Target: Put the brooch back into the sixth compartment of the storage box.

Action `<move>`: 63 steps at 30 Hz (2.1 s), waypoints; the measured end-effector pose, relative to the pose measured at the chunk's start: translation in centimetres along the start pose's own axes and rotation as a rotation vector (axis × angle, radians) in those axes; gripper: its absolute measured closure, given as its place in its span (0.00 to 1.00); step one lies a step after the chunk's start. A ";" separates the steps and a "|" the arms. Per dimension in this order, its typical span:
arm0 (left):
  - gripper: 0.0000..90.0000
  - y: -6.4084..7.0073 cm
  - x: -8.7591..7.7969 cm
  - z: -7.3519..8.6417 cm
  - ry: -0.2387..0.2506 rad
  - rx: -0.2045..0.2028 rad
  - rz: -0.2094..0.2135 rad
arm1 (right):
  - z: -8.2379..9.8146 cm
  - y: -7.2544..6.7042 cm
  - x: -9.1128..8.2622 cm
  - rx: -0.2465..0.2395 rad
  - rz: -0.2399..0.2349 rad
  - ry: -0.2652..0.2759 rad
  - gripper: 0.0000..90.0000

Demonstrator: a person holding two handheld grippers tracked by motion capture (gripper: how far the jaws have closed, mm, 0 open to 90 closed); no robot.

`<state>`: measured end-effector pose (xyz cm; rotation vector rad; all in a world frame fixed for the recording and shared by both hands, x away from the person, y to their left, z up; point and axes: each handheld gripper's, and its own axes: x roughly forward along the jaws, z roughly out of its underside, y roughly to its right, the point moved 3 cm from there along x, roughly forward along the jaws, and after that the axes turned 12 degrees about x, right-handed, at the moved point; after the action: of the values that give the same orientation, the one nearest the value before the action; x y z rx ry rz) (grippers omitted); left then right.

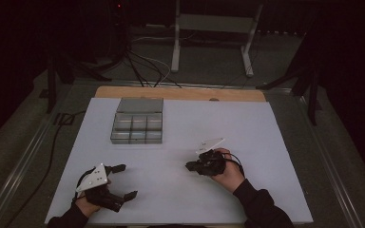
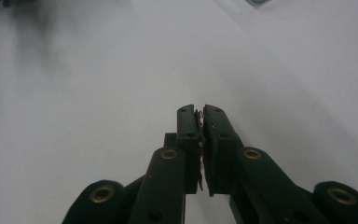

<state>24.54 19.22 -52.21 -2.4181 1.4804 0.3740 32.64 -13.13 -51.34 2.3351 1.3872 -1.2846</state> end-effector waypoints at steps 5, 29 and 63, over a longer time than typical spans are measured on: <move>0.01 0.0 0.0 0.0 -0.002 0.002 -0.001 | -0.6 -0.1 -0.1 -0.004 -0.002 0.001 0.95; 0.01 0.0 0.1 0.1 -0.008 0.004 0.001 | -3.7 -0.1 -0.5 -0.018 0.002 0.022 0.95; 0.01 0.0 0.0 0.1 -0.002 0.005 0.004 | -7.7 -0.4 0.8 -0.035 -0.007 0.046 0.95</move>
<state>24.50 19.24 -52.26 -2.4108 1.4836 0.3734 37.16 -8.52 -46.95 2.3530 1.4204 -1.2063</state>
